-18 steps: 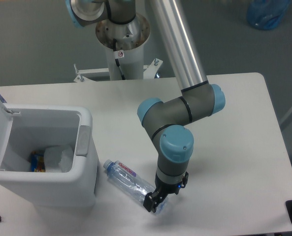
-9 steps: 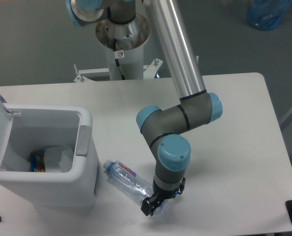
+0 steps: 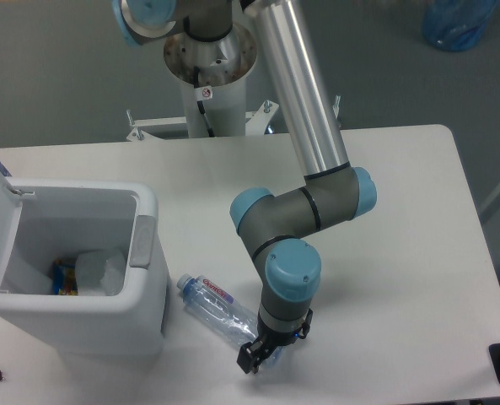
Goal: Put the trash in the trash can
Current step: 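Close the gripper around the bottle's middle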
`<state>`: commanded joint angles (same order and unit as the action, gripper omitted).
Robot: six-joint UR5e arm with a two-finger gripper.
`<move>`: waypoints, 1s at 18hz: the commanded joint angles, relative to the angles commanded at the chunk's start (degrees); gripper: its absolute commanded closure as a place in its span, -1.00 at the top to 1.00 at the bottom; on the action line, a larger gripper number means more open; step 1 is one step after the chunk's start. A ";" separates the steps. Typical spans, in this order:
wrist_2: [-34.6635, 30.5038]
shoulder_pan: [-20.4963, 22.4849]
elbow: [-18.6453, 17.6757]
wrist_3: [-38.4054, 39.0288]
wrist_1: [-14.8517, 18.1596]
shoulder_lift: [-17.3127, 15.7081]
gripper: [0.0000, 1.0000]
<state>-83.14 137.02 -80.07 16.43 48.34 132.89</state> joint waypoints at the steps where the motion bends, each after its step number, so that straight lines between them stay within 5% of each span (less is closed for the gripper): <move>1: 0.00 0.00 0.00 0.00 0.00 0.00 0.56; 5: -0.70 -0.52 -0.44 -0.09 0.09 -0.27 0.26; 18: -0.88 -0.53 -0.70 -0.09 0.09 -2.19 0.19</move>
<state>-84.02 136.49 -80.77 16.35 48.43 130.70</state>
